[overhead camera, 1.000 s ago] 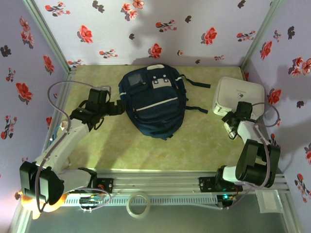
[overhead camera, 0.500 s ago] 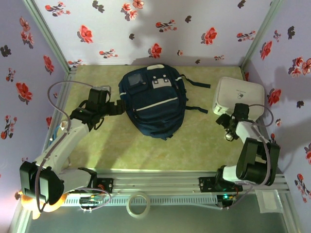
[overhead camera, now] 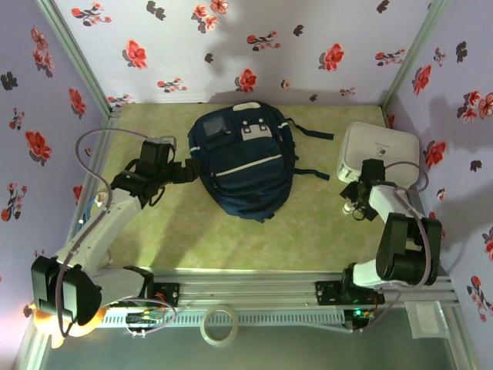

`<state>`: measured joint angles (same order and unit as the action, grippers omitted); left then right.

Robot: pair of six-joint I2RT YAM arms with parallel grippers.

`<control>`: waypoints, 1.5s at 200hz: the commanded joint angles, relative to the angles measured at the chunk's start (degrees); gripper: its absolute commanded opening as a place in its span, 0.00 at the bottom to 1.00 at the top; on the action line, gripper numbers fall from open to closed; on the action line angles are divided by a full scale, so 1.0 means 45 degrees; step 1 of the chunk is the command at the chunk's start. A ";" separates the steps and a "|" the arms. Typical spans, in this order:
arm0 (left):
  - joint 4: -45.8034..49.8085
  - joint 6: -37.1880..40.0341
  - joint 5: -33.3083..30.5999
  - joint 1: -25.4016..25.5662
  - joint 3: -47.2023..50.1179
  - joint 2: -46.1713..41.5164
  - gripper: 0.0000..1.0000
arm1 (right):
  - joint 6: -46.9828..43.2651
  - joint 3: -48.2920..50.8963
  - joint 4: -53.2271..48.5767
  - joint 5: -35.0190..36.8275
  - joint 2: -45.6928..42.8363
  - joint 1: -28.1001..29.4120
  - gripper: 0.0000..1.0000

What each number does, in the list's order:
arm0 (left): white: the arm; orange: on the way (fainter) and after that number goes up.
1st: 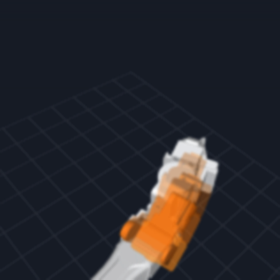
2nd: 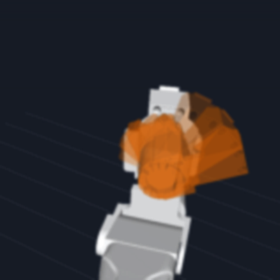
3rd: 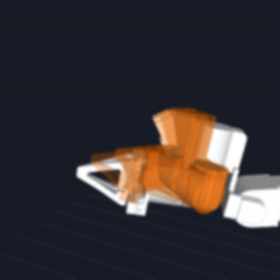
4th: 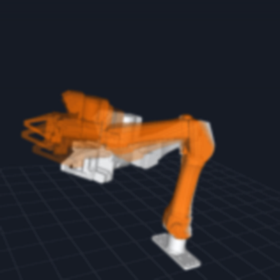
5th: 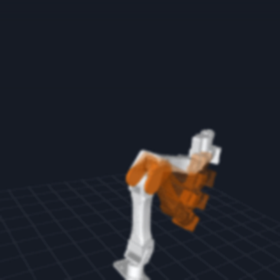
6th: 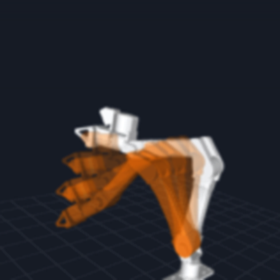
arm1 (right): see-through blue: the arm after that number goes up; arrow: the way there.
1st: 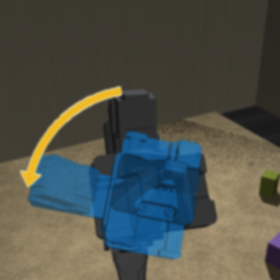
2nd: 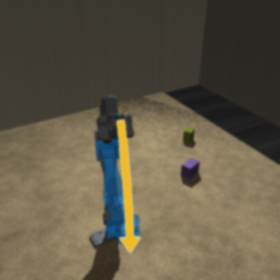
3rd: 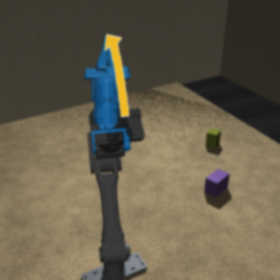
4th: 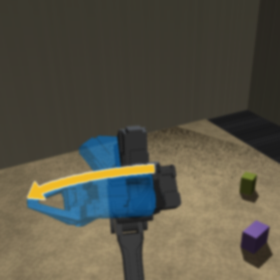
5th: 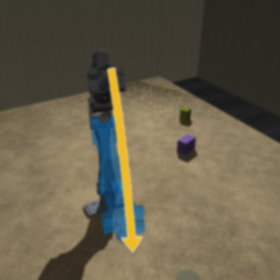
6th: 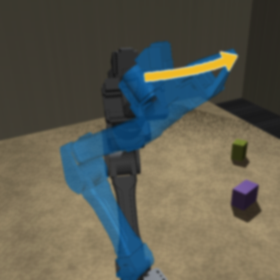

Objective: Pack the student bag

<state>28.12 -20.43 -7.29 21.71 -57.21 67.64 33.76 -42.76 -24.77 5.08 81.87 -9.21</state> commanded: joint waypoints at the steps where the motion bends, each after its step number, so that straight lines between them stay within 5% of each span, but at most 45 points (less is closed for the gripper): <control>1: -0.0033 0.0306 0.0116 -0.0118 -0.0080 0.0106 1.00 | 0.0977 -0.0596 -0.0127 0.0721 0.0705 -0.0018 0.79; 54: 0.0069 0.0393 0.0140 -0.0105 -0.0121 0.0174 1.00 | 0.1645 -0.0687 -0.0107 0.0951 0.1171 -0.0004 0.51; 89: 0.0051 0.0505 0.0135 -0.0102 -0.0081 0.0204 1.00 | 0.1541 -0.0392 -0.0217 0.0996 0.0692 0.0009 0.42; 160: 0.0111 0.0496 0.0194 -0.0107 -0.0204 0.0478 1.00 | 0.1405 -0.0429 -0.0261 0.0622 0.1068 0.0007 0.41; 210: 0.0103 0.0515 0.0308 -0.0100 -0.0256 0.0592 1.00 | 0.1380 -0.0303 -0.0294 0.0446 0.0556 0.0016 0.27; 266: -0.0008 0.0712 0.1752 0.0071 -0.0629 0.0958 1.00 | 0.1783 0.0295 0.0411 -0.2271 -0.1710 0.1102 0.27; 300: 0.0105 0.1204 0.1969 0.1226 -0.1363 0.1799 1.00 | 0.2430 0.0630 0.0982 -0.3117 -0.2696 0.2086 0.27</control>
<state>28.34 -17.85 -0.97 23.73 -59.75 73.25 41.63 -41.36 -23.31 -4.12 72.29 -2.13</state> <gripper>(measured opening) 0.997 0.298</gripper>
